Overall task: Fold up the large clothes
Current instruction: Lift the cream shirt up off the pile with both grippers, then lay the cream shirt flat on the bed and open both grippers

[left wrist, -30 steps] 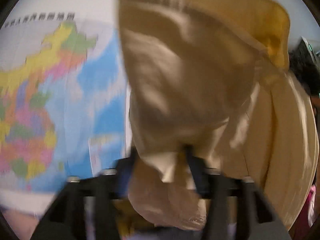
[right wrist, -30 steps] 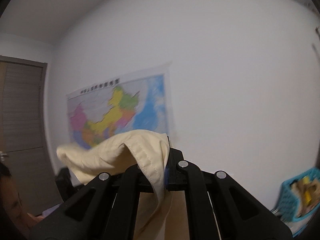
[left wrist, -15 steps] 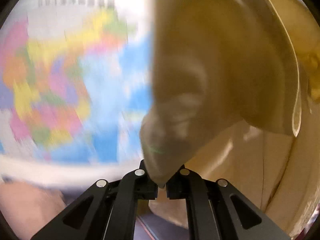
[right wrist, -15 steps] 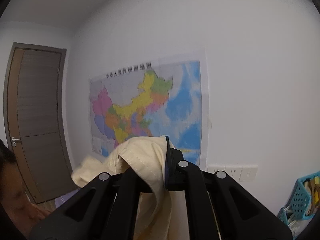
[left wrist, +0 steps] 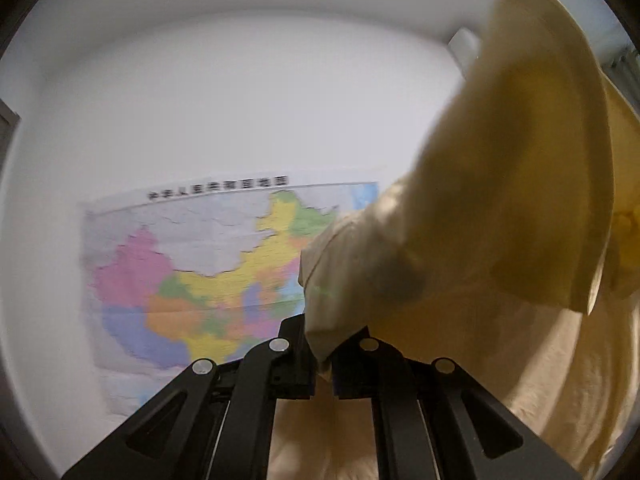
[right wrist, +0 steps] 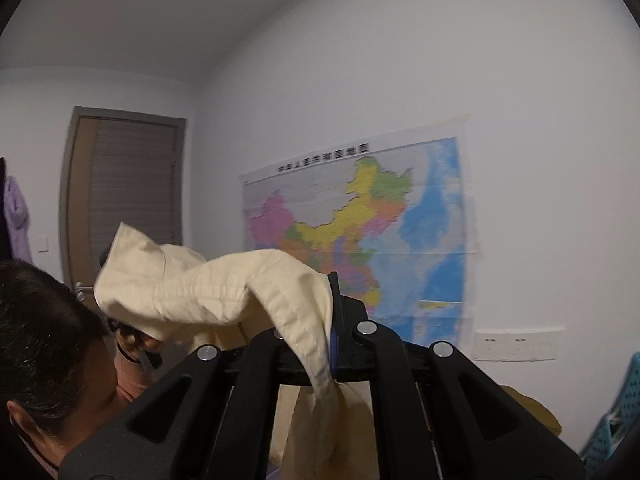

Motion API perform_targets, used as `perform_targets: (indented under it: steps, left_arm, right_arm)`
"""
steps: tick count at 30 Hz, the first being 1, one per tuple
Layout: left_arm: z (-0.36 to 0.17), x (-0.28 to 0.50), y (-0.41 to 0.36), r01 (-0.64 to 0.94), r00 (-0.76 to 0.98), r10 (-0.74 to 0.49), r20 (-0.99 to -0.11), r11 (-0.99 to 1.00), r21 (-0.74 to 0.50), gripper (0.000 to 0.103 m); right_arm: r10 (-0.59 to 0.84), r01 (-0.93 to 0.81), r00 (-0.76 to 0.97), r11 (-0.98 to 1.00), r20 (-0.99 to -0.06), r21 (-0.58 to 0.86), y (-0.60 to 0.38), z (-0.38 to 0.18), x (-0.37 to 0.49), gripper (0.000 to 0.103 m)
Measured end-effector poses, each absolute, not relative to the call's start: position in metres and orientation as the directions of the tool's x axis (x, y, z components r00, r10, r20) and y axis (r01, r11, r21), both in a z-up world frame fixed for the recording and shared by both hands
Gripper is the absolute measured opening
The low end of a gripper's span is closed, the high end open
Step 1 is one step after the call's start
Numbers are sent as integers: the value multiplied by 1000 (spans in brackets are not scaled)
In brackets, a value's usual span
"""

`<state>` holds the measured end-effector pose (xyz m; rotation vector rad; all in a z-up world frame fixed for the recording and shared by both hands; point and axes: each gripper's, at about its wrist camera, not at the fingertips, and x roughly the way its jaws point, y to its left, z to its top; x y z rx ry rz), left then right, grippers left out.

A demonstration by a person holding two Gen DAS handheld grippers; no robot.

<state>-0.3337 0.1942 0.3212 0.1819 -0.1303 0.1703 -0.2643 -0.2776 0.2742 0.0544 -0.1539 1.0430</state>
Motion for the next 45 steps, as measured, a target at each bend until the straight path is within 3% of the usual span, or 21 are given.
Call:
perform_targets:
  steps: [3,6,9,14,17,21,23,24,25,27,28,31,33,35,38,39,40,41,43,45]
  left_arm:
    - [308,-308,204,-252,967,238,90,947,198,4]
    - [280,-230,247,-259,952,281,-125,952,163,4]
    - [237,-163,281,-282,899,313,-307,949,141,4]
    - [108,-45,333,-353,734,345,-584,930,105,3]
    - [40,11,382,-354,633,294,-716,933,70,3]
    - [-8,42,409,-370,558,266,-786,928,51,3]
    - [-15,23,400,-375,542,245,-804,926,30,6]
    - [-15,26,406,-365,540,235,-808,931,27,10]
    - [-14,20,392,-357,542,234,-807,934,30,21]
    - [-1,19,388,-342,556,239,-796,939,43,45]
    - [-4,24,392,-328,578,246,-778,943,55,51]
    - [-4,27,397,-289,604,226,-764,956,54,59]
    - [-9,28,392,-258,605,207,-769,965,57,59]
    - [-8,32,383,-234,596,207,-776,969,79,60]
    - [-19,36,377,-195,571,183,-800,977,84,66]
    - [-23,37,376,-189,565,190,-803,977,99,66]
    - [-26,36,373,-189,560,198,-804,976,109,66]
    - [-26,37,374,-190,556,200,-807,976,111,66]
    - [-25,39,381,-202,556,202,-806,974,105,66]
    - [-20,38,391,-222,571,205,-795,971,91,66]
  right_arm:
    - [880,-885,465,465,96,21,-256,272,-227,5]
    - [890,-881,456,454,-17,132,-221,259,-156,7]
    - [873,-829,451,487,-188,274,-163,222,-53,7]
    - [803,-713,416,579,-426,395,-78,128,84,6]
    - [760,-633,381,629,-526,451,-45,75,145,6]
    - [698,-565,373,694,-612,447,-28,30,189,7]
    - [663,-548,392,725,-638,417,-31,25,196,22]
    - [612,-553,428,759,-665,343,-29,26,195,38]
    - [561,-560,471,786,-680,260,-27,29,190,55]
    - [502,-579,551,805,-667,128,-24,42,173,69]
    - [493,-603,592,796,-638,56,-21,52,160,77]
    - [513,-677,631,731,-582,-89,-3,67,127,81]
    - [489,-709,634,677,-599,-198,25,60,117,84]
    - [447,-718,629,647,-636,-255,48,43,118,80]
    - [406,-732,608,619,-682,-285,75,19,131,55]
    - [407,-737,600,615,-689,-279,81,14,136,41]
    - [402,-733,603,620,-690,-280,84,13,141,8]
    - [401,-729,597,633,-695,-261,84,15,146,2]
    - [494,-725,509,687,-705,-42,66,31,169,1]
    - [556,-698,517,714,-651,56,49,49,182,1]
